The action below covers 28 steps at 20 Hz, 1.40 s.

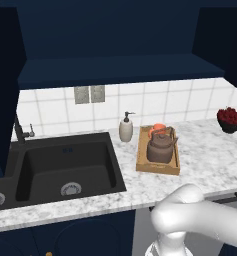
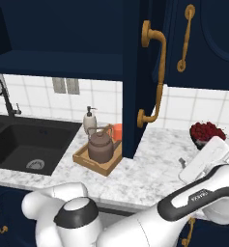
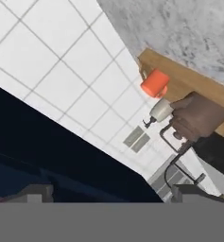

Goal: Pick the kettle from the counter and place it on the tray. Then pick the mug from the cabinet and place it on the tray. Then close the cabinet doors.

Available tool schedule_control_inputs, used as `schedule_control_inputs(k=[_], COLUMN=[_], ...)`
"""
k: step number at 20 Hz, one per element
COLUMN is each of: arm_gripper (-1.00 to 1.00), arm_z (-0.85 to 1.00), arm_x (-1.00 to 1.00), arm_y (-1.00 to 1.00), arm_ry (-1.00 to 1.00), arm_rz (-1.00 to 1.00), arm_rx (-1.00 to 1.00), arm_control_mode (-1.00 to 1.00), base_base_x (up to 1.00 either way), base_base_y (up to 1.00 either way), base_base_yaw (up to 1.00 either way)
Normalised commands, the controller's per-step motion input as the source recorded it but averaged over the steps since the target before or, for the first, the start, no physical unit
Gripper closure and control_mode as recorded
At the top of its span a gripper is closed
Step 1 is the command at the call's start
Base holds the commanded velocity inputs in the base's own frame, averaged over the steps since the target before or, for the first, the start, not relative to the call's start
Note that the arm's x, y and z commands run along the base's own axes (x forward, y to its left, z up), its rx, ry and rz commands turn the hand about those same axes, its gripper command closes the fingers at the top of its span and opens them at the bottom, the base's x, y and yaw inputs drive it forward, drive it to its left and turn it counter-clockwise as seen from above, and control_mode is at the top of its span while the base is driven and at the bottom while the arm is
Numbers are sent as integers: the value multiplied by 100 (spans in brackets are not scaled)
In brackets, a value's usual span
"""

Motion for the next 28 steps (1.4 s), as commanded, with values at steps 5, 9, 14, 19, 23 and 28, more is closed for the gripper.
schedule_control_inputs(k=[5,9,14,19,23,28], arm_gripper=[-100,-100,-100,-100,-100,-100], arm_z=[65,64,50,49,56,56], arm_x=[7,19,17,5,0,0], arm_y=[8,33,50,55,54,58], arm_ry=[-20,-13,-5,-6,-6,-5], arm_rz=[12,12,17,17,13,7], arm_rx=[4,1,0,0,0,0], arm_control_mode=[-100,-100,-100,-100,-100,-100], base_base_x=[0,0,0,0,0,0], base_base_y=[0,0,0,0,0,0], base_base_yaw=[0,0,0,0,0,0])
